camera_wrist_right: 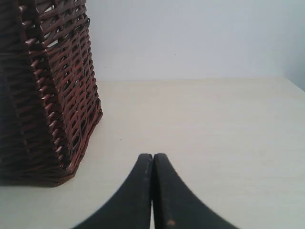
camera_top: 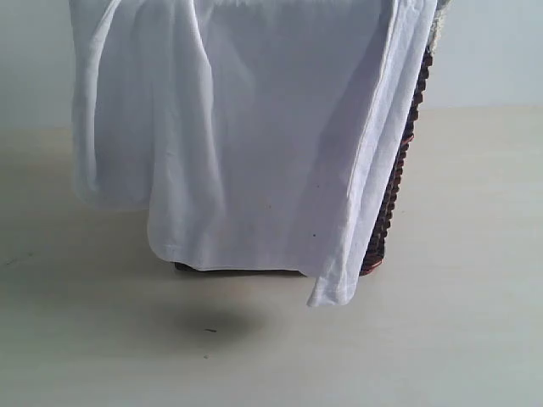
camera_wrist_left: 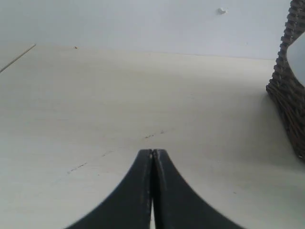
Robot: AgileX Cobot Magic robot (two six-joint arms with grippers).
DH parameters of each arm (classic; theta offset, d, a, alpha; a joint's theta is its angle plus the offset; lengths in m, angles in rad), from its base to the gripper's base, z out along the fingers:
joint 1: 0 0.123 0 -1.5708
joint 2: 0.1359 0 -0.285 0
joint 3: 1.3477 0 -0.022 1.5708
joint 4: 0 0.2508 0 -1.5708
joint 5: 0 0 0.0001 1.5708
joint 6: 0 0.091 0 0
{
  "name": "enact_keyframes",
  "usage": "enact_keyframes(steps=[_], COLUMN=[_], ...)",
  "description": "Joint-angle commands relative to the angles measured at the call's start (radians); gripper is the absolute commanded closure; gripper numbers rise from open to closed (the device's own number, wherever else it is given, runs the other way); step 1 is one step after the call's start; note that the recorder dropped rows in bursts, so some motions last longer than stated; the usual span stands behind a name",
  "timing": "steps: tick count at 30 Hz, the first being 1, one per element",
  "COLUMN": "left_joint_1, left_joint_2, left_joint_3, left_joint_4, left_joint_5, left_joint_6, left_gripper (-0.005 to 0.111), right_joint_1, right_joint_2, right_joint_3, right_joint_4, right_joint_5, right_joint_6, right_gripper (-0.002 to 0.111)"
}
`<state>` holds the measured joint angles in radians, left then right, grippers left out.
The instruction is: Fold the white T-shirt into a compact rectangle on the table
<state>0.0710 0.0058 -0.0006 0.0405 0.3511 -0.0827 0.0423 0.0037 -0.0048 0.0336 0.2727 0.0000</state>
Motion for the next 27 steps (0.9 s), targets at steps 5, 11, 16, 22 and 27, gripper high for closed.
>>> enact_keyframes(steps=[5, 11, 16, 22, 27], left_joint_1=[-0.004, -0.004, -0.004, -0.004, -0.004], left_joint_2=[-0.006, -0.006, -0.006, -0.006, -0.006], left_joint_3=[0.001, 0.001, 0.001, 0.001, -0.003], left_joint_4=[0.001, 0.015, 0.024, -0.096, 0.029], left_joint_5=[-0.001, -0.003, -0.187, -0.455, -0.611], left_joint_6=[0.001, 0.02, 0.019, -0.249, -0.524], left_gripper=[0.107, 0.107, 0.107, 0.107, 0.107], right_joint_1=[0.004, 0.004, 0.003, 0.003, 0.003], right_joint_2=[-0.004, -0.004, -0.004, -0.004, -0.004], right_joint_3=[0.005, 0.005, 0.005, 0.005, 0.005], right_joint_4=[0.002, 0.002, 0.002, 0.002, 0.061], right_joint_5=[-0.006, -0.006, -0.011, -0.152, -0.481], right_joint_6=[0.0, 0.0, 0.0, 0.0, 0.095], right_gripper=[0.108, 0.108, 0.108, 0.108, 0.108])
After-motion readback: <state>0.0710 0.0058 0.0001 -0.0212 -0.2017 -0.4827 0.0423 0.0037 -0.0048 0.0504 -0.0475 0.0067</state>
